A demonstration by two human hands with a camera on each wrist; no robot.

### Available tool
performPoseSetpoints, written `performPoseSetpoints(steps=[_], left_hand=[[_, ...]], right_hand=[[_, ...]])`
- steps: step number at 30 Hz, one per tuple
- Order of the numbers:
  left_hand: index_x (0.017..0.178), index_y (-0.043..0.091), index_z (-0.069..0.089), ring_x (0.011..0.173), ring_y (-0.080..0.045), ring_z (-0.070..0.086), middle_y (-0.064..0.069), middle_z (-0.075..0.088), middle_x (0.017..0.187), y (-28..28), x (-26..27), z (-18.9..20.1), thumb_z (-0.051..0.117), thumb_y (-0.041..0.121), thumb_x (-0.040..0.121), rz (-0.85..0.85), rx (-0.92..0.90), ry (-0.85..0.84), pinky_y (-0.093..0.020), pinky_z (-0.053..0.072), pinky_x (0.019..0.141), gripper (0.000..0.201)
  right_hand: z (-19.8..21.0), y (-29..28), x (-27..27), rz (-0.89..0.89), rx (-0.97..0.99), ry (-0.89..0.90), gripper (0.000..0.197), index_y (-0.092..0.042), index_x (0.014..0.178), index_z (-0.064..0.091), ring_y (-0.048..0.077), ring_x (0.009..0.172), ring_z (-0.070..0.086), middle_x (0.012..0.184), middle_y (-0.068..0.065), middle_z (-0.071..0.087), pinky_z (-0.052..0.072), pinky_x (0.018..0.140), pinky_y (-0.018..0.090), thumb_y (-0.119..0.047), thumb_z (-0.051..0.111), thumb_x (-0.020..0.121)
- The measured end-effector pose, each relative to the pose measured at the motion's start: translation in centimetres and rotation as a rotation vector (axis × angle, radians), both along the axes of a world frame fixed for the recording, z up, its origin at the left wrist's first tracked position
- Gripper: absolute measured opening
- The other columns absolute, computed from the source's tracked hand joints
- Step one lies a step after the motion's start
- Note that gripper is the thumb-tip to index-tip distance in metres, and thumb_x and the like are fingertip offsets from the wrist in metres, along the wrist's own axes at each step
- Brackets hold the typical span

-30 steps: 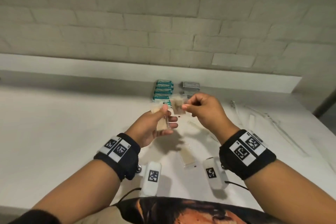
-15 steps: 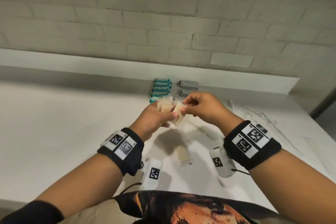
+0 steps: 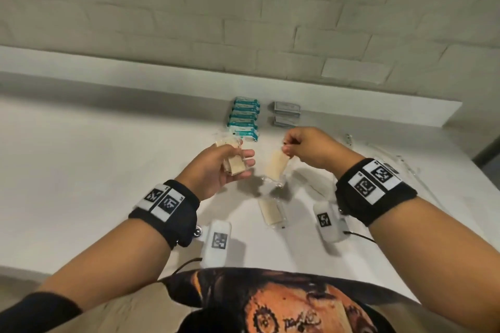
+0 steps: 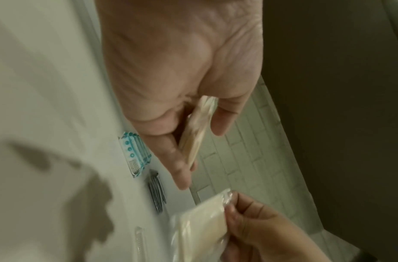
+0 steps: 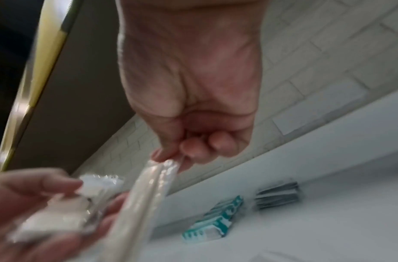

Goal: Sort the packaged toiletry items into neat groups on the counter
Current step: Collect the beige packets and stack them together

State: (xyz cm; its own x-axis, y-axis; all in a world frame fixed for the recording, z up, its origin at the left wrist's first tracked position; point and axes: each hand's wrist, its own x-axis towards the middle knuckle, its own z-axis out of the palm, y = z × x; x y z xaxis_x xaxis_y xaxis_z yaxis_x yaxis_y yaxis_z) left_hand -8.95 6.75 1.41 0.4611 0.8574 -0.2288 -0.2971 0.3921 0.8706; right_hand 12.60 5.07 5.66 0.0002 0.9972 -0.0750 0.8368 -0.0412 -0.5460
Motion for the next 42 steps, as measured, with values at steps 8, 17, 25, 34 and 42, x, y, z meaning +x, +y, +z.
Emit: performPoseSetpoints(steps=[8,17,25,34,42], left_hand=[[0.124,0.004,0.055,0.104,-0.028,0.068,-0.013,0.070,0.114,-0.4,-1.3,-0.9,0.053,0.006,0.094,0.032,0.024,0.059,-0.036,0.058,0.081,0.030],[0.120,0.008,0.060,0.092,-0.021,0.071,-0.007,0.073,0.103,-0.5,-1.6,-1.0,0.060,0.009,0.090,0.031,0.035,0.056,-0.035,0.060,0.080,0.030],[0.107,0.007,0.061,0.079,-0.023,0.072,-0.015,0.070,0.099,-0.4,-1.0,0.0,0.045,0.043,0.097,0.020,-0.022,0.086,-0.030,0.061,0.064,0.041],[0.115,0.010,0.061,0.075,-0.014,0.070,-0.003,0.073,0.091,-0.8,-0.8,0.6,0.065,0.003,0.086,0.053,0.168,0.151,-0.022,0.054,0.061,0.031],[0.119,0.008,0.061,0.081,-0.015,0.068,-0.006,0.071,0.097,-1.2,-0.6,0.5,0.069,0.009,0.084,0.060,0.293,0.245,-0.023,0.055,0.065,0.036]], right_hand=[[-3.8,-0.2,-2.3,0.301,-0.306,-0.343,0.007,-0.016,0.095,0.067,0.011,0.073,0.052,0.081,-0.007,0.059,0.037,0.059,0.020,-0.020,0.063,0.090],[-1.4,-0.2,-4.0,0.030,-0.073,0.400,0.013,-0.014,0.092,0.073,0.008,0.057,0.054,0.080,-0.003,0.071,0.041,0.052,0.018,-0.025,0.071,0.085],[-0.1,-0.8,-3.9,0.031,0.227,0.336,0.008,-0.011,0.077,0.068,0.011,0.061,0.050,0.070,-0.004,0.060,0.043,0.061,0.026,-0.013,0.074,0.081],[0.1,-2.3,-3.7,0.187,0.335,0.146,0.018,-0.020,0.103,0.072,0.010,0.084,0.056,0.107,-0.007,0.057,0.045,0.072,0.012,-0.013,0.066,0.087],[2.0,-1.1,-4.1,0.090,0.088,0.179,0.002,-0.018,0.080,0.073,0.007,0.065,0.057,0.073,-0.009,0.067,0.050,0.062,0.021,-0.017,0.073,0.082]])
